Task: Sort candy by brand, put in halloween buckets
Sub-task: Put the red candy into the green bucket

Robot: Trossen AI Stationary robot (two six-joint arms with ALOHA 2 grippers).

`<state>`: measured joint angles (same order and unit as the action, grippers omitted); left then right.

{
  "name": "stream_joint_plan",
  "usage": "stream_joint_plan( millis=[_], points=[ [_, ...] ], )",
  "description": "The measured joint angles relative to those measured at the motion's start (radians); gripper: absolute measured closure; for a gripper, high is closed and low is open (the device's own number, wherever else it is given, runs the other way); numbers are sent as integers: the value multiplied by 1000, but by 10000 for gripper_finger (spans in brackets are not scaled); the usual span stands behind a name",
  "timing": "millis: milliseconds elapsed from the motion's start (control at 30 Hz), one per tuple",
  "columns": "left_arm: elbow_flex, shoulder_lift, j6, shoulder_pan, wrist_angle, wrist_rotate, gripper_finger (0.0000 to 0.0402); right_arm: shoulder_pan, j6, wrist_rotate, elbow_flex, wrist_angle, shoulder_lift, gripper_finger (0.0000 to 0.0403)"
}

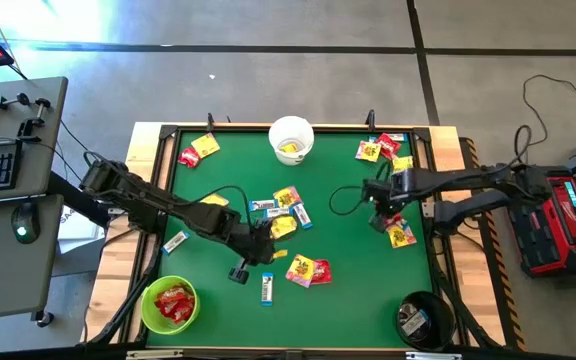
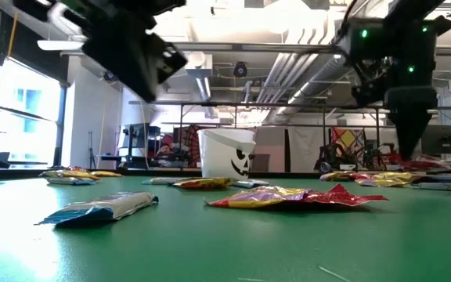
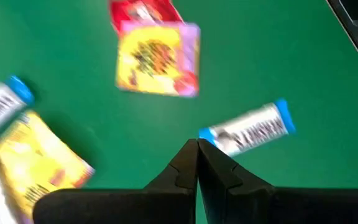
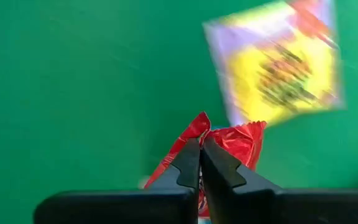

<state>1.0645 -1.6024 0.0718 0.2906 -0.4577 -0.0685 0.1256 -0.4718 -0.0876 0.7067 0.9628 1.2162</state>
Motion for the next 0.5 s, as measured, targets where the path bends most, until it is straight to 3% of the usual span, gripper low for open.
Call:
stream_joint_plan(
  millis=[233, 500],
  points=[
    [0, 5, -92, 81, -19, 20, 401, -183, -24, 5, 46, -314, 126, 403],
    [0, 58, -185, 150, -38, 63, 401, -292, 168, -43, 379, -464, 470, 403]
  ],
)
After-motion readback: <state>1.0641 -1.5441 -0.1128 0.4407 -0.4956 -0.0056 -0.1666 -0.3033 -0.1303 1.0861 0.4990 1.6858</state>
